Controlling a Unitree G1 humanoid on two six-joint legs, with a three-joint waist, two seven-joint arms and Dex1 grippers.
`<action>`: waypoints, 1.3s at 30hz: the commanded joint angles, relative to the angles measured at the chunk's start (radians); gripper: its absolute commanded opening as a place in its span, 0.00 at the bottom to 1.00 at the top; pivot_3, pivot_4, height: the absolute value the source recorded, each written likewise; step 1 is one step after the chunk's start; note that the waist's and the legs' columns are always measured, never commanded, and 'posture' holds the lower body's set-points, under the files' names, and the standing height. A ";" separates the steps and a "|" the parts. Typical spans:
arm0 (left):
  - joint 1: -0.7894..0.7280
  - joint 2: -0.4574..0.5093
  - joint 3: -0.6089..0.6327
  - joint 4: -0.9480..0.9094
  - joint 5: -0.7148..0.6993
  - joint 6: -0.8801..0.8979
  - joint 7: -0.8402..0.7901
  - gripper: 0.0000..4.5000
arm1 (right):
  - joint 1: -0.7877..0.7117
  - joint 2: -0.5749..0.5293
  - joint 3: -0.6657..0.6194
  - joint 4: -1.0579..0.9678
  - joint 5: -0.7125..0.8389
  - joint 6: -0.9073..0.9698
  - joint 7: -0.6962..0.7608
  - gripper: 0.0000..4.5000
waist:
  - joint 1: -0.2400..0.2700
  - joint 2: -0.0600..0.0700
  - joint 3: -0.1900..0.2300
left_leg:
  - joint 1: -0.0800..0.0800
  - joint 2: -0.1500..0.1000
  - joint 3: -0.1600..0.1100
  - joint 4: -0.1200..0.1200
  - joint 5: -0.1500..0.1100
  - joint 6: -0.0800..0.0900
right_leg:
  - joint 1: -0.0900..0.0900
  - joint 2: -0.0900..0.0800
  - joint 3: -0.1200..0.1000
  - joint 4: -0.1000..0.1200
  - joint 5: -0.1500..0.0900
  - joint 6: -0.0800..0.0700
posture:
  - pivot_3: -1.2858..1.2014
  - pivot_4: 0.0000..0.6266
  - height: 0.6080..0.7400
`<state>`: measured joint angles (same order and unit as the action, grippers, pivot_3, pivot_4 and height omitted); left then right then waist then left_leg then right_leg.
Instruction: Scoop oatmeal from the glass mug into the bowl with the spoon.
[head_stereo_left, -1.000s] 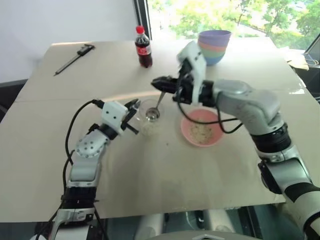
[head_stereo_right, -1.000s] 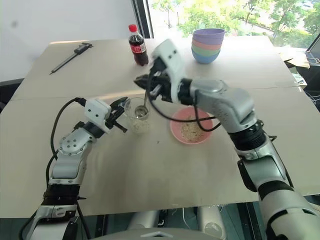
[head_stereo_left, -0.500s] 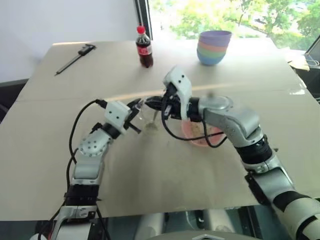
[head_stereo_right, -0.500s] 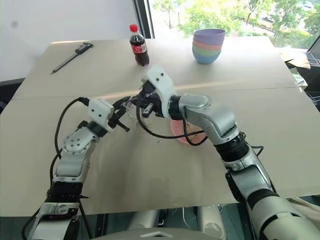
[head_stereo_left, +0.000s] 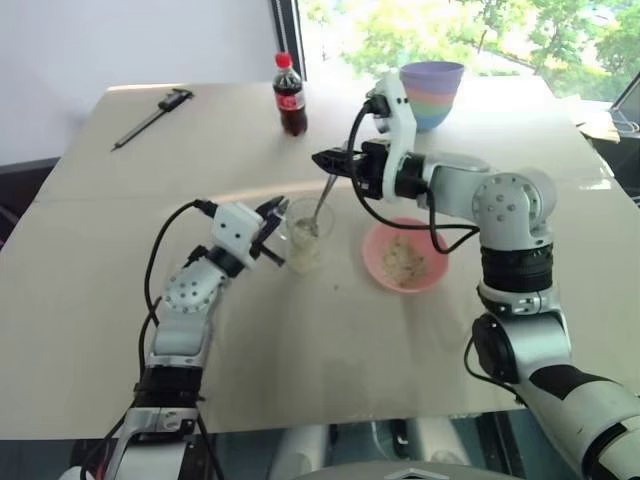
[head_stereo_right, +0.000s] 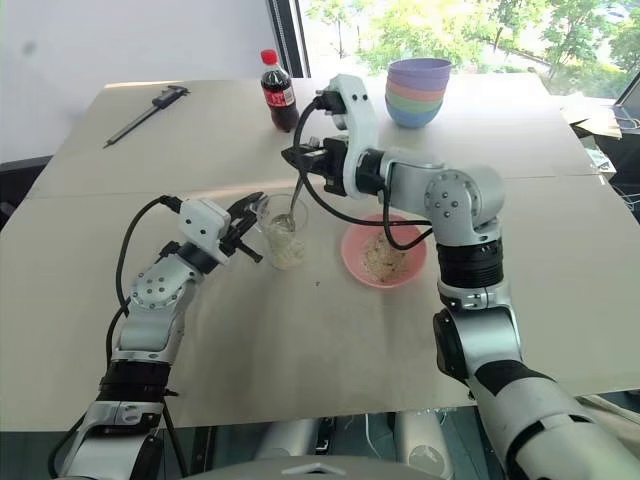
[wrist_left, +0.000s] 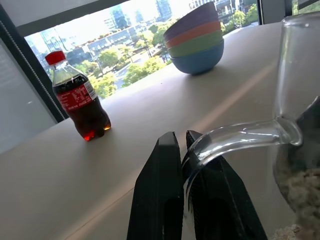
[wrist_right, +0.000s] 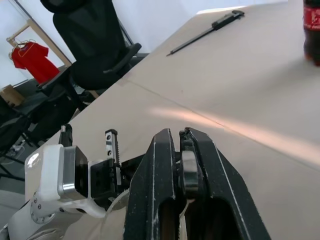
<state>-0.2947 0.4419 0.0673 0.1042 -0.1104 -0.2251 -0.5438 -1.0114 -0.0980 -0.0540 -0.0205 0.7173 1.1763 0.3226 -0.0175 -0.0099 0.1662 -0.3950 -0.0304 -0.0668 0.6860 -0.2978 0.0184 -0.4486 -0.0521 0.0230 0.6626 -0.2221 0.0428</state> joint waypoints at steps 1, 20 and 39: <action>-0.003 -0.006 -0.020 0.009 0.011 -0.020 -0.007 0.01 | -0.034 -0.008 -0.055 -0.048 0.028 0.008 -0.016 0.00 | 0.000 0.000 0.000 | 0.000 0.000 0.000 0.000 0.000 0.000 | 0.000 0.000 0.000 0.000 0.000 0.000 | 0.52 0.24 1.00; -0.053 -0.094 -0.023 0.112 0.041 -0.112 0.070 0.01 | -0.110 0.098 -0.524 0.070 0.191 0.318 -0.428 0.00 | 0.004 0.001 -0.001 | 0.000 0.000 0.000 0.000 0.000 0.000 | 0.000 0.000 0.000 0.001 0.000 0.000 | 0.52 0.24 1.00; -0.122 -0.157 -0.040 0.270 0.102 -0.252 0.178 0.01 | -0.208 0.156 -0.873 0.150 0.283 0.438 -0.671 0.00 | 0.003 0.002 -0.003 | 0.000 -0.002 0.001 0.000 0.002 0.003 | 0.001 0.000 0.000 0.002 0.000 0.000 | 0.52 0.24 1.00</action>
<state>-0.4134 0.2875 0.0349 0.3680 -0.0204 -0.4546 -0.3729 -1.2058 0.0585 -0.9123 0.1509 0.9564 1.6082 -0.3318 -0.0149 -0.0076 0.1633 -0.3949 -0.0324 -0.0654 0.6860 -0.2960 0.0212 -0.4479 -0.0520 0.0230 0.6650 -0.2218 0.0433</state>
